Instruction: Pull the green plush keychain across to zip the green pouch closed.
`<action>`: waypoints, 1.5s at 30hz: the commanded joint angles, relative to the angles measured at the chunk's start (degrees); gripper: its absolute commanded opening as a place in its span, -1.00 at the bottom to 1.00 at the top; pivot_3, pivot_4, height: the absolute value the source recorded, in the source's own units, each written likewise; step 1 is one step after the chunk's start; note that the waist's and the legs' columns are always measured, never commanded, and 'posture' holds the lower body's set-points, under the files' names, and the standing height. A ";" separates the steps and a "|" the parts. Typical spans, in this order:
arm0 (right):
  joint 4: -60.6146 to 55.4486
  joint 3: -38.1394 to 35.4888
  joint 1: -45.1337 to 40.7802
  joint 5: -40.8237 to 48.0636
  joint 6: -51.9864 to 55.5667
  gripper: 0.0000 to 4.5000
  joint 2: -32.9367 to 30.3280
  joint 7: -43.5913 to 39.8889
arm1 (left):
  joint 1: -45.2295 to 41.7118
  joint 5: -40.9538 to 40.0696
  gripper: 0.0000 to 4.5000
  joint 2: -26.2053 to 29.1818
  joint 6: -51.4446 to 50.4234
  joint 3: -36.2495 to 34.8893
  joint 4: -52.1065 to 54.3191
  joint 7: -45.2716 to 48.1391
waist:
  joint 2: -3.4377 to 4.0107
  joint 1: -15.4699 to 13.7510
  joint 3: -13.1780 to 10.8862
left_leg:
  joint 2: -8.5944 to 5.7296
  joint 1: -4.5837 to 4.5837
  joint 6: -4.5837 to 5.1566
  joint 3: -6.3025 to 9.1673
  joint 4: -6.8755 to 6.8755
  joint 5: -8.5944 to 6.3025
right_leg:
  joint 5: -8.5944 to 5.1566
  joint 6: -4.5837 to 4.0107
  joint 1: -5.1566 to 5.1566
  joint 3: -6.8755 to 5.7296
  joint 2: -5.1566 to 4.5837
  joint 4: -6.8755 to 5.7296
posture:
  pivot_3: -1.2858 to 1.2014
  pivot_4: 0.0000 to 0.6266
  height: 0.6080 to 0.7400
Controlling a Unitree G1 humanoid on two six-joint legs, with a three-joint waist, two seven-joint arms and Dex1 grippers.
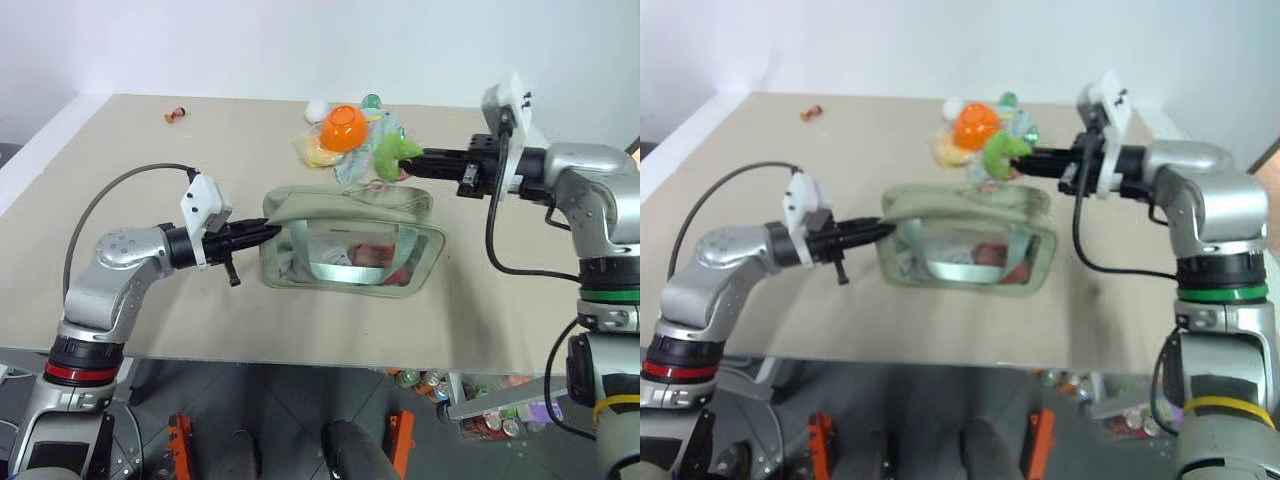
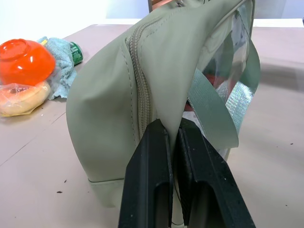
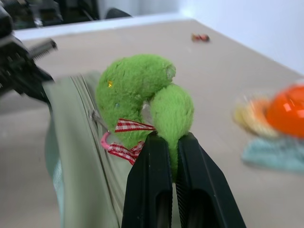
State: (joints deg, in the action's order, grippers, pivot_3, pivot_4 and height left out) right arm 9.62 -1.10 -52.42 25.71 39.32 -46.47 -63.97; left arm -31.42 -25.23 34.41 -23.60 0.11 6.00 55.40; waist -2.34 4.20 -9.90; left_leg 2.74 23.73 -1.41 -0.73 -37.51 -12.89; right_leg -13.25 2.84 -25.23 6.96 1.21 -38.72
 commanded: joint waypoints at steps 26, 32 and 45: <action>-11.75 -16.97 31.14 -3.95 -7.66 -0.99 -11.09 13.33 | -1.95 1.50 -1.00 1.16 0.78 0.62 -1.35 0.32 | 0.14 -0.18 -0.08 | -0.12 -0.33 0.00 -0.15 0.01 0.00 | -0.21 0.35 0.30 0.18 -0.11 0.00 | 0.03 -0.52 1.00; -19.62 -13.33 36.47 -5.05 -5.60 -0.99 -3.09 21.05 | -2.62 1.34 -1.00 0.87 0.66 0.44 -0.86 0.03 | 0.16 0.03 -0.08 | -0.12 -0.43 -0.04 -0.14 -0.02 0.04 | -0.14 0.31 0.37 0.20 -0.10 -0.02 | 0.03 -0.52 1.00; -14.75 -10.51 38.60 -11.64 -11.99 -0.99 -2.53 23.03 | -1.86 1.25 -1.00 0.73 0.52 0.38 -0.02 -0.77 | 0.15 0.05 -0.08 | -0.14 -0.43 -0.13 -0.12 0.01 0.14 | -0.10 0.30 0.37 0.19 -0.10 -0.01 | 0.03 -0.52 1.00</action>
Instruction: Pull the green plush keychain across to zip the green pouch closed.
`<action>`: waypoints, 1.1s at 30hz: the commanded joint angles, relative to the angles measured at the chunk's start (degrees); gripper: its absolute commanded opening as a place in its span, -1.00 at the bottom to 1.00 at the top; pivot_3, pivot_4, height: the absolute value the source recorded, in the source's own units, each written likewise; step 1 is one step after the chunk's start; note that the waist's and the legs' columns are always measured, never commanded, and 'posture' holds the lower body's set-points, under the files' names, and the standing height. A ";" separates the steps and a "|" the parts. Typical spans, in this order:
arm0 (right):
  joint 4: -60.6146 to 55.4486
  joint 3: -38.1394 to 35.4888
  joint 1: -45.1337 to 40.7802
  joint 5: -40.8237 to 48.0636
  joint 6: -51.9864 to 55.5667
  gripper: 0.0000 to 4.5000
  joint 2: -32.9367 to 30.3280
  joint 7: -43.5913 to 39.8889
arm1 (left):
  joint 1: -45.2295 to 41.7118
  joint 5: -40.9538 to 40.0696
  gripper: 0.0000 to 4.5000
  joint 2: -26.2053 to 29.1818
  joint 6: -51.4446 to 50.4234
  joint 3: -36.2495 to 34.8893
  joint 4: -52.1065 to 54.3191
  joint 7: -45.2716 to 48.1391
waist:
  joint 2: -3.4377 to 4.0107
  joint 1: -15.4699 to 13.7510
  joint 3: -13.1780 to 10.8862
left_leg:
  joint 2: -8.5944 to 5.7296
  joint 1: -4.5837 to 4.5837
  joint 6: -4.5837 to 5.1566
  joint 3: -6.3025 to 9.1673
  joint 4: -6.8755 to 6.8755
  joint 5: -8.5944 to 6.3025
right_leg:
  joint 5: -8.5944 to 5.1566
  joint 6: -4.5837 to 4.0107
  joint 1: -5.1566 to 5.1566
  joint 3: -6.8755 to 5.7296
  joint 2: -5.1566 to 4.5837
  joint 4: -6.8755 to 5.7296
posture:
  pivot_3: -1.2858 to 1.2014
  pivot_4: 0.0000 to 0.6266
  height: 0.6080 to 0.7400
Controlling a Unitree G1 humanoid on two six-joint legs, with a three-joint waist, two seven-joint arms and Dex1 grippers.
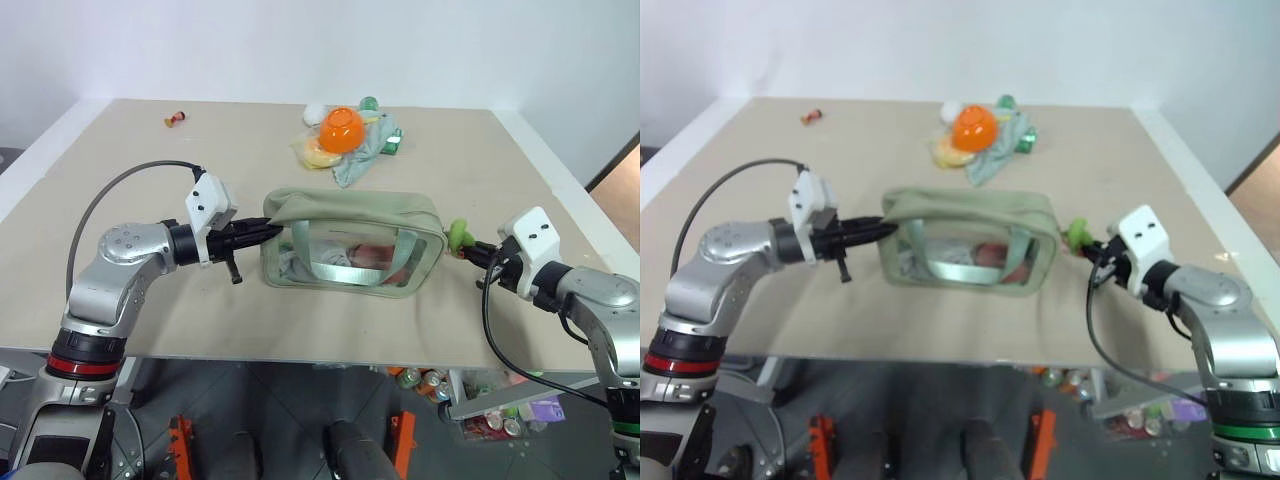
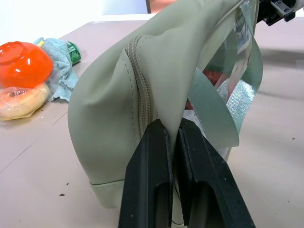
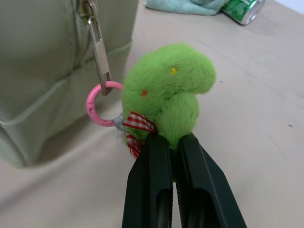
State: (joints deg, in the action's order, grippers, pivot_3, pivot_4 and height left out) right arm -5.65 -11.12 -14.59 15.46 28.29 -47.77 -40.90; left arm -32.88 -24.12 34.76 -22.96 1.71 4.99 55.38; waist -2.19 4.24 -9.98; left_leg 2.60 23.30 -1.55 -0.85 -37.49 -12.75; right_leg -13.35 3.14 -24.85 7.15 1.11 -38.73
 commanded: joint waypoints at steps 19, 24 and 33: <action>-6.03 -0.10 0.01 3.37 7.67 -0.99 7.68 4.83 | -0.76 0.89 -1.00 -0.54 0.63 -0.25 0.22 -0.89 | -0.01 0.02 0.01 | 0.02 -0.03 0.00 0.05 -0.01 0.00 | 0.02 -0.03 0.03 -0.01 0.04 -0.01 | 0.03 -0.52 1.00; -7.14 0.69 -1.41 4.23 9.40 -0.44 10.18 6.06 | -1.09 1.21 -1.00 -0.56 0.88 -0.12 -0.15 -0.72 | -0.02 0.02 0.01 | 0.01 -0.01 0.00 0.02 -0.02 0.00 | 0.02 -0.02 0.03 0.00 0.02 0.01 | 0.03 -0.52 1.00; -4.49 -0.28 -3.40 2.36 2.23 0.93 8.18 4.04 | -1.42 1.57 -1.00 -0.67 1.81 -1.10 -0.20 -1.47 | -0.01 0.02 0.00 | 0.01 0.00 0.00 0.02 0.00 0.00 | 0.01 -0.02 0.01 -0.01 0.02 0.01 | 0.03 -0.52 1.00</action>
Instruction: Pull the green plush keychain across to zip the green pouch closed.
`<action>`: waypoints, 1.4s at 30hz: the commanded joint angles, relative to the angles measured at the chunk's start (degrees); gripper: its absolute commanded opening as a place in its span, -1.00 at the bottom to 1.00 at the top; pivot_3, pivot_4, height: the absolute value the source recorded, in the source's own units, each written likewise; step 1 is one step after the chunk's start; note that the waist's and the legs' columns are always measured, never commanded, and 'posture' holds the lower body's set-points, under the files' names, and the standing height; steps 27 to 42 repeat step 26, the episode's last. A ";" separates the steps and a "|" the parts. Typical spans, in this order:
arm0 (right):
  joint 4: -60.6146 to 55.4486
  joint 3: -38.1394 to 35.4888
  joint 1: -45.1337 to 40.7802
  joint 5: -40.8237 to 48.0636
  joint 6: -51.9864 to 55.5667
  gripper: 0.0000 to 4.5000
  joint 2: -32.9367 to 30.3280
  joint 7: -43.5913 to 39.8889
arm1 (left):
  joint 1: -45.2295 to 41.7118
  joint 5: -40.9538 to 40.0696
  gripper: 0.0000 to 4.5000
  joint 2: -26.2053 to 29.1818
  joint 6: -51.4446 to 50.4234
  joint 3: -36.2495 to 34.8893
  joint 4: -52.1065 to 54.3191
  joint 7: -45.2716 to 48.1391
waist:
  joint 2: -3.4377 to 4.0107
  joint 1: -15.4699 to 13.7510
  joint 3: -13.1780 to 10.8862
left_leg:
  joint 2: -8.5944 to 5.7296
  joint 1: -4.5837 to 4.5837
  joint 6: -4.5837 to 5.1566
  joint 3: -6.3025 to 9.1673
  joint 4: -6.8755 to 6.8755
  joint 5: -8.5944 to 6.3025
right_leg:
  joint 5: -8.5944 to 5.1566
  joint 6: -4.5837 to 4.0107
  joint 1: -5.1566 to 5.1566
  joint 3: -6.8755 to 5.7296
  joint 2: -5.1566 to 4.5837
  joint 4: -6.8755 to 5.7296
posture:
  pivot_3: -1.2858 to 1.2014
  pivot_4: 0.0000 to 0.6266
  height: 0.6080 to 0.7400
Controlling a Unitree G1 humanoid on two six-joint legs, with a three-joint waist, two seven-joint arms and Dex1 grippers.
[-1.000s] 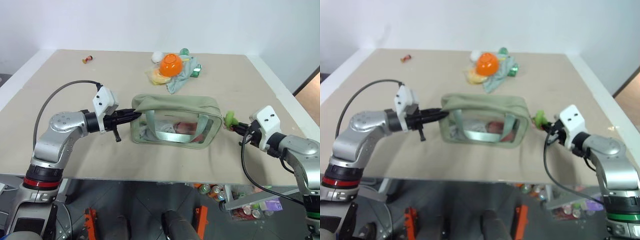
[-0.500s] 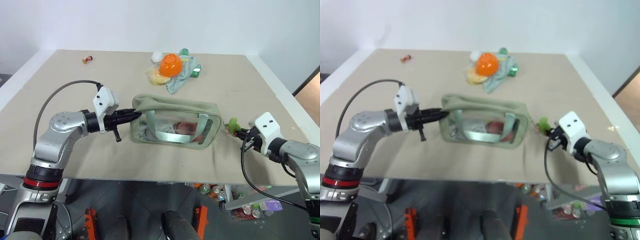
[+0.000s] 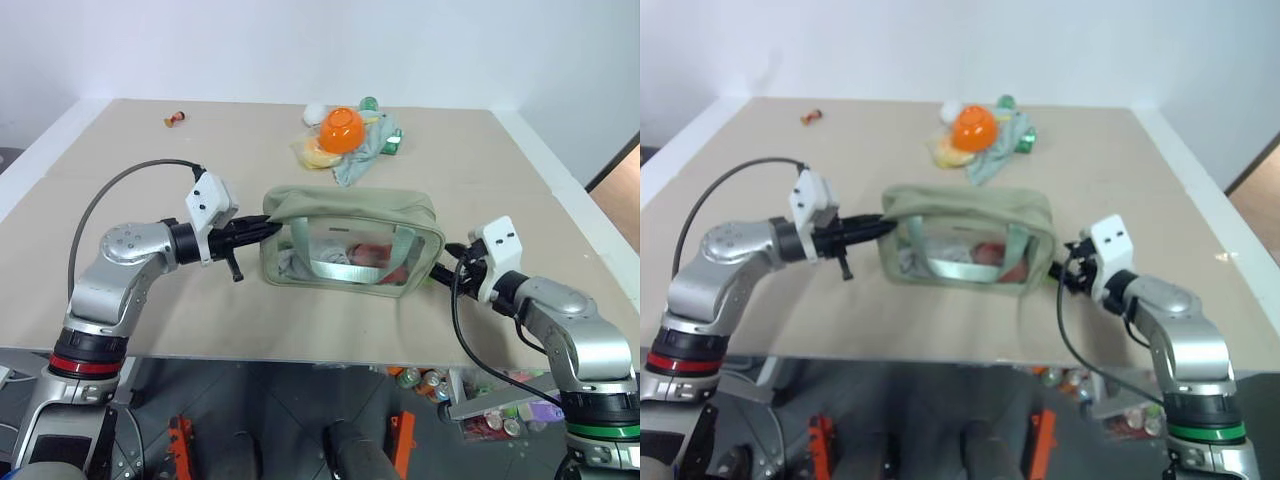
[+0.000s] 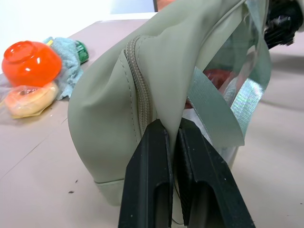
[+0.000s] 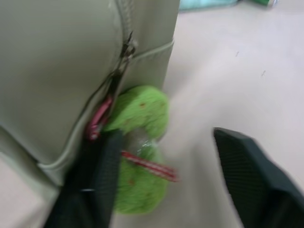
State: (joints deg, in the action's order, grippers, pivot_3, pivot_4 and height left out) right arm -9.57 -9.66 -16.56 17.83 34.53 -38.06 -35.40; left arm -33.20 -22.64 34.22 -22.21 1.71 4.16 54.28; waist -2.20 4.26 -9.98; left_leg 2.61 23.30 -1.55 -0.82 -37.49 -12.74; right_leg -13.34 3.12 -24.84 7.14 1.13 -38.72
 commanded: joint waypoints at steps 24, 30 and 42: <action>-13.71 -15.56 13.87 16.58 0.09 1.00 -7.78 -13.56 | 18.29 0.62 1.00 4.51 0.03 -13.65 7.98 -11.60 | -0.06 -0.01 -0.05 | 0.03 0.03 0.00 0.02 0.06 -0.01 | -0.06 0.00 -0.02 -0.04 -0.03 0.04 | 0.03 -0.52 1.00; -13.95 -14.93 15.16 15.26 -1.86 1.00 -5.24 -11.35 | 20.77 2.01 1.00 3.84 1.54 -11.95 8.88 -11.55 | -0.06 -0.01 -0.04 | 0.01 0.00 0.00 0.00 0.05 -0.01 | -0.06 -0.03 0.02 -0.03 -0.05 0.07 | 0.03 -0.52 1.00; -13.95 -14.93 15.16 15.26 -1.86 1.00 -5.24 -11.35 | 20.77 2.01 1.00 3.84 1.54 -11.95 8.88 -11.55 | -0.06 -0.01 -0.04 | 0.01 0.00 0.00 0.00 0.05 -0.01 | -0.06 -0.03 0.02 -0.03 -0.05 0.07 | 0.03 -0.52 1.00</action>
